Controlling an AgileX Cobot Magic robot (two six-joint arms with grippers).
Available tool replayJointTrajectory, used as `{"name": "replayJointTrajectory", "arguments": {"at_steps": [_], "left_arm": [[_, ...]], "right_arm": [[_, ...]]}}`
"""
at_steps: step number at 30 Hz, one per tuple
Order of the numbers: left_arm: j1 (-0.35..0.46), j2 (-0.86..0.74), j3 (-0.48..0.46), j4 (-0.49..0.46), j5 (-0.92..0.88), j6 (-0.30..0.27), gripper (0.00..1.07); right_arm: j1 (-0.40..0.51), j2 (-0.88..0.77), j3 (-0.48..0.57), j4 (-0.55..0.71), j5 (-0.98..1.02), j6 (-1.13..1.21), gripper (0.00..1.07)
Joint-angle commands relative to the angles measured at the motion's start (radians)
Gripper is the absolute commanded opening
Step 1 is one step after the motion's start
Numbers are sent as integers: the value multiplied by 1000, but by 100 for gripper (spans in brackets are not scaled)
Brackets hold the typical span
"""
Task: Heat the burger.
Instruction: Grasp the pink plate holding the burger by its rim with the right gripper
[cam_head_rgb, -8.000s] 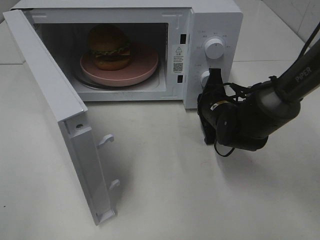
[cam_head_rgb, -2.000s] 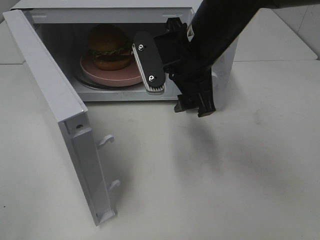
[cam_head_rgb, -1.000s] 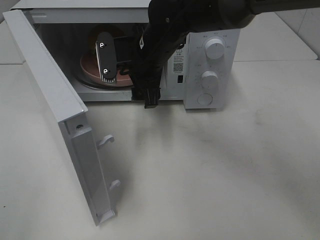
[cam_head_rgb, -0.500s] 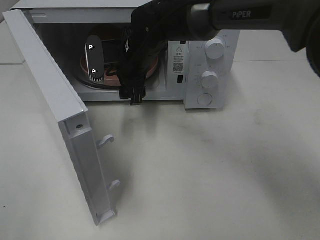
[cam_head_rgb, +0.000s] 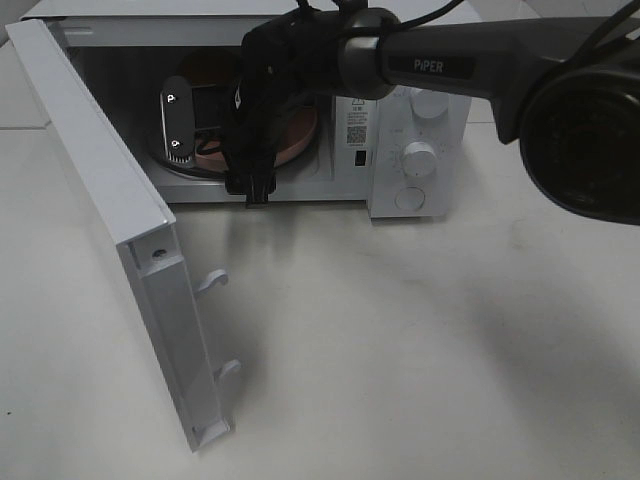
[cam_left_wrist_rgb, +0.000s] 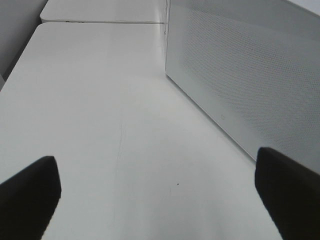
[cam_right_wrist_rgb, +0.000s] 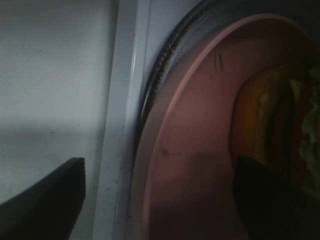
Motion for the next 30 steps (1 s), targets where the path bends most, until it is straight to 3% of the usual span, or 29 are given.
{"name": "replayJointTrajectory", "arguments": {"at_steps": [1, 7, 10, 12, 13, 14, 15, 16, 17, 30], "left_arm": [[2, -18, 3, -10, -3, -4, 98], [2, -18, 3, -10, -3, -4, 98], [2, -18, 3, -10, -3, -4, 98], [2, -18, 3, -10, -3, -4, 98], [2, -18, 3, -10, -3, -4, 98], [2, -18, 3, -10, -3, -4, 98], [2, -18, 3, -10, -3, -4, 98], [2, -18, 3, -10, -3, -4, 98], [2, -18, 3, -10, -3, -4, 98], [2, -18, 3, -10, -3, -4, 98]], "right_arm": [[-14, 16, -16, 1, 11, 11, 79], [-40, 48, -48, 12, 15, 11, 76], [-41, 59, -55, 25, 15, 11, 68], [-49, 59, -55, 24, 14, 10, 50], [-49, 59, -55, 24, 14, 10, 50], [-49, 59, -59, 24, 16, 6, 29], [-49, 59, -59, 24, 16, 6, 29], [-49, 57, -59, 24, 18, 7, 7], [-49, 56, -59, 24, 17, 8, 0], [-38, 46, -58, 26, 79, 6, 0]]}}
